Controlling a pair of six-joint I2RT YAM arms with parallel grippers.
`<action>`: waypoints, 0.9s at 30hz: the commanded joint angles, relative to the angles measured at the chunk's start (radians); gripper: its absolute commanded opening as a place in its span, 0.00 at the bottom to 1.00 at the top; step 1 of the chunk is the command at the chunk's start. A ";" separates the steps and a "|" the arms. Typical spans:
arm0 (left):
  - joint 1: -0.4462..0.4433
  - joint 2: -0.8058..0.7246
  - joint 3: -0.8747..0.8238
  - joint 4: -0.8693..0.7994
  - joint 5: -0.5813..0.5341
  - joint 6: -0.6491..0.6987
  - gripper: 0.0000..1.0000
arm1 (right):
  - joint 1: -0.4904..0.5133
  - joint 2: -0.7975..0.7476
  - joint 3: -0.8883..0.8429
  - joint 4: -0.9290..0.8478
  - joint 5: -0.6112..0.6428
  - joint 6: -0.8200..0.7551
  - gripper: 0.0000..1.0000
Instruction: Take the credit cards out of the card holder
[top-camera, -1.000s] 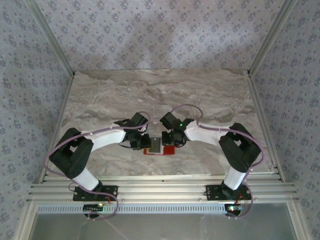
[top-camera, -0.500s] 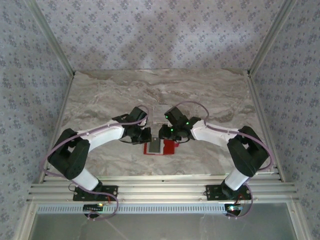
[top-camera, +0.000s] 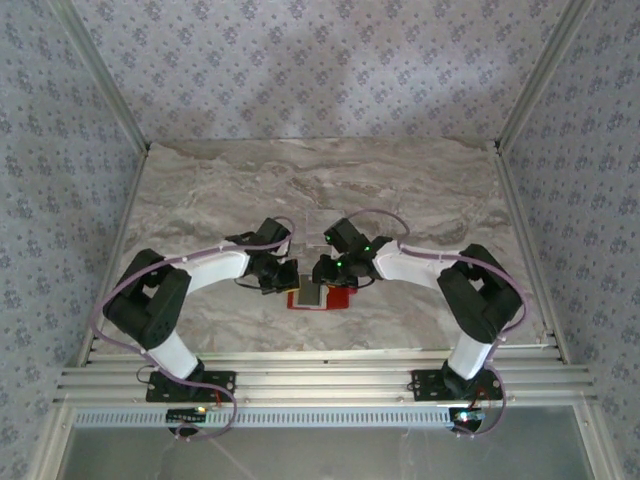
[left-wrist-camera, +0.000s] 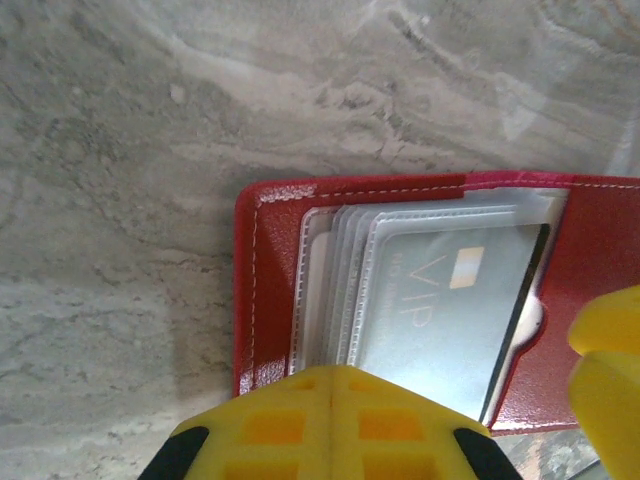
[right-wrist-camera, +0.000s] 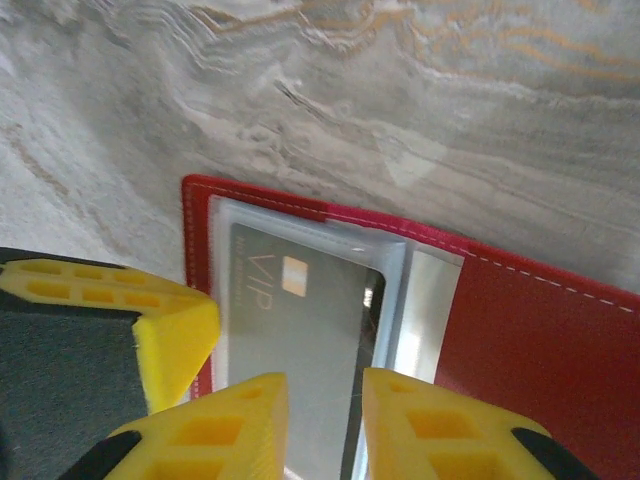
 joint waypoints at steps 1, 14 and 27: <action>0.007 0.014 -0.014 0.012 0.023 0.006 0.04 | 0.014 0.024 0.035 -0.001 -0.028 0.012 0.27; 0.010 0.023 -0.018 0.004 0.022 0.015 0.04 | 0.042 0.029 0.058 -0.050 0.027 0.002 0.28; 0.011 0.029 -0.020 -0.001 0.015 0.014 0.03 | 0.046 0.043 0.076 -0.120 0.082 -0.031 0.29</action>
